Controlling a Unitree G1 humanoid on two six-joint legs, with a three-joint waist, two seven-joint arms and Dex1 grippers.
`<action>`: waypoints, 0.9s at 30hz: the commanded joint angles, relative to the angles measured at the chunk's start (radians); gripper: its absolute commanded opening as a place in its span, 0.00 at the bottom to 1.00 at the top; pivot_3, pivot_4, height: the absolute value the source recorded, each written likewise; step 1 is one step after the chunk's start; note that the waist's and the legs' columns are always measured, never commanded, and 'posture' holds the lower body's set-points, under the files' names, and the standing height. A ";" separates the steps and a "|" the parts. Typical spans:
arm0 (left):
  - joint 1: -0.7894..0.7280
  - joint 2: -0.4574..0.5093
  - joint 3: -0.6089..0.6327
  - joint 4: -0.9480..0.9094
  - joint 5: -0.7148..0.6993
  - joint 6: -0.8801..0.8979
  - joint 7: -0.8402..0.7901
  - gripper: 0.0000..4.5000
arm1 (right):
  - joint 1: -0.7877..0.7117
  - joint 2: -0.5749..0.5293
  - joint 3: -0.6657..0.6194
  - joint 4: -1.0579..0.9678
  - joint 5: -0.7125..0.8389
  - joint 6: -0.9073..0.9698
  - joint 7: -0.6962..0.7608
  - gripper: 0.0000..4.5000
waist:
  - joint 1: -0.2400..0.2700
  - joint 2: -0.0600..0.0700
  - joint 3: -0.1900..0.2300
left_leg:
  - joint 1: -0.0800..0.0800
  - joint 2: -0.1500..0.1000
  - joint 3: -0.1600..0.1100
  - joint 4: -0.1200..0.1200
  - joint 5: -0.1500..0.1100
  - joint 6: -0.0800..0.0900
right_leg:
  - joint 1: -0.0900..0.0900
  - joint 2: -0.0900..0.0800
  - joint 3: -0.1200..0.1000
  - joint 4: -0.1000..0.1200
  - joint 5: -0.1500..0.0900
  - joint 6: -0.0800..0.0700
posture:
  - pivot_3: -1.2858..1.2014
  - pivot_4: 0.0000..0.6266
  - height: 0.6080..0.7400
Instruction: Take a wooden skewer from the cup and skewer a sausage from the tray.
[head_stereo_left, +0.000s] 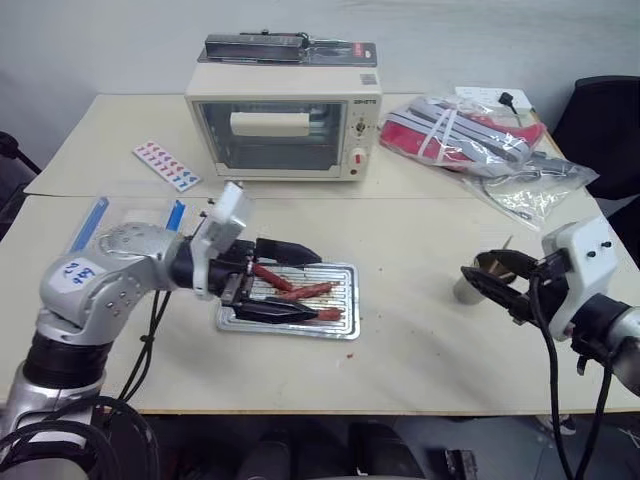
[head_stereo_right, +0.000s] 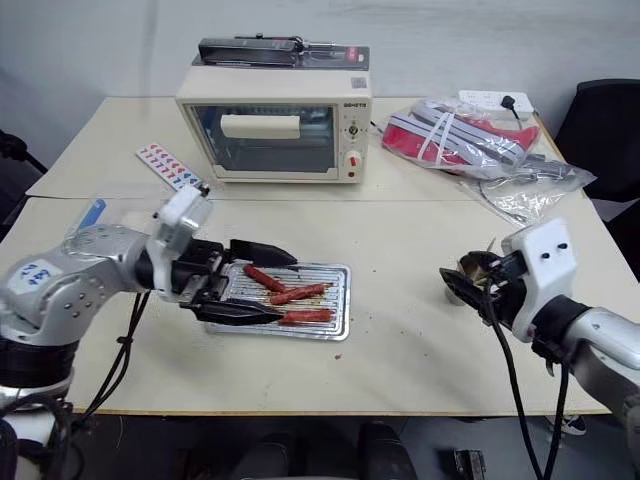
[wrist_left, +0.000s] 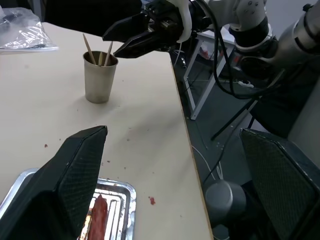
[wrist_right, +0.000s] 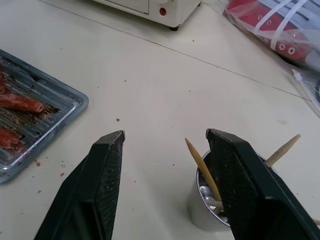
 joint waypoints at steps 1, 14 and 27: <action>-0.046 -0.045 -0.008 0.018 0.030 -0.034 0.017 1.00 | -0.013 0.009 0.036 0.019 -0.064 -0.056 -0.014 0.60 | 0.000 0.000 0.000 | 0.000 0.000 0.000 0.000 0.000 0.000 | 0.000 0.000 0.000 0.000 0.000 0.000 | 0.52 0.24 1.00; -0.061 -0.072 -0.006 0.012 0.042 -0.031 0.011 1.00 | -0.037 0.051 0.119 0.084 -0.157 -0.111 -0.012 0.11 | -0.004 -0.001 0.001 | 0.000 0.000 0.000 0.001 0.000 0.000 | -0.001 0.000 0.000 0.001 0.000 0.000 | 0.52 0.24 1.00; -0.066 -0.074 -0.019 0.020 0.061 -0.045 -0.004 1.00 | -0.066 0.086 0.108 0.100 -0.186 -0.125 -0.029 0.03 | -0.012 -0.001 0.001 | 0.000 0.000 0.000 0.001 0.000 0.000 | -0.001 0.000 0.000 0.001 0.000 0.000 | 0.52 0.24 1.00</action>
